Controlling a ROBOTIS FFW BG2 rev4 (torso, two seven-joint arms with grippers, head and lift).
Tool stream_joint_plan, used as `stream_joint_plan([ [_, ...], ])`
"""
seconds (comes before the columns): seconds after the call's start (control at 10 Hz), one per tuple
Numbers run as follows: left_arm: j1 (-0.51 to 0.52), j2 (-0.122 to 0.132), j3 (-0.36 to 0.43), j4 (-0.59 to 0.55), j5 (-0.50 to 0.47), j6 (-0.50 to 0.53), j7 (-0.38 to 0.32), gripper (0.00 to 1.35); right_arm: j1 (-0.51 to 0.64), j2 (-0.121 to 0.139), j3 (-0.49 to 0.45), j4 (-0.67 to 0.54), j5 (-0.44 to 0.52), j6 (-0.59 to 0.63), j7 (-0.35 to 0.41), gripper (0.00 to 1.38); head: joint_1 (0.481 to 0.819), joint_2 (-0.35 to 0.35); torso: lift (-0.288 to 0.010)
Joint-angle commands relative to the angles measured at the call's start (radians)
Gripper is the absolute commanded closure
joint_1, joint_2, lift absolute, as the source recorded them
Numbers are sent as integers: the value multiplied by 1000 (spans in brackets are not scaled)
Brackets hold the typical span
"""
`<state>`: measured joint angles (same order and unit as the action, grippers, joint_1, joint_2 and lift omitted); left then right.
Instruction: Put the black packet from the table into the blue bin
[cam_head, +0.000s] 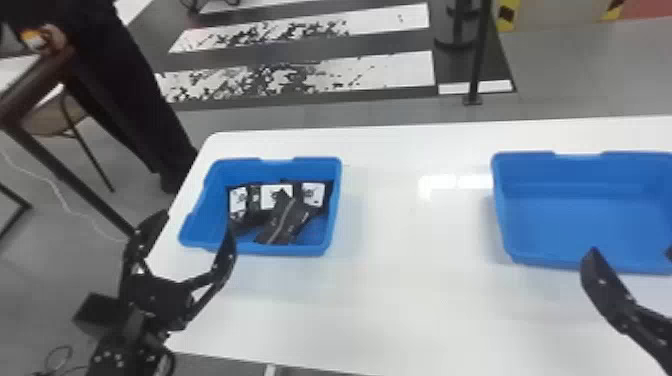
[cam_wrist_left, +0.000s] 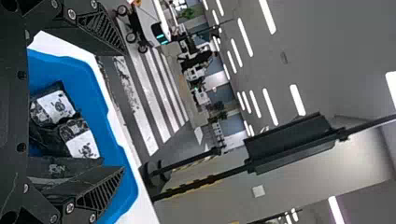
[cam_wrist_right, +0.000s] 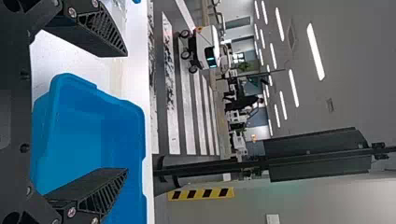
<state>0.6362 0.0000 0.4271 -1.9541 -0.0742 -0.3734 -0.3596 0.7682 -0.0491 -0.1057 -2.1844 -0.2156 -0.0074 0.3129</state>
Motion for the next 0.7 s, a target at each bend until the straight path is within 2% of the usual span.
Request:
stream_joint_plan([
  [0.0, 76, -3, -40, -20, 80, -59, 33, 170, 0, 0, 0, -1, 4, 0, 0, 137, 695, 226, -110],
  [0.2, 147, -3, -126, -20, 186, -115, 116, 170, 2, 2, 0, -1, 8, 0, 0, 137, 695, 217, -110],
  [0.4, 161, -3, -166, -20, 210, -145, 143, 170, 0, 5, 0, -1, 14, 0, 0, 137, 695, 200, -110],
  [0.6, 164, -3, -166, -23, 204, -169, 149, 170, -2, 6, 2, -1, 18, 0, 0, 137, 695, 186, -110],
])
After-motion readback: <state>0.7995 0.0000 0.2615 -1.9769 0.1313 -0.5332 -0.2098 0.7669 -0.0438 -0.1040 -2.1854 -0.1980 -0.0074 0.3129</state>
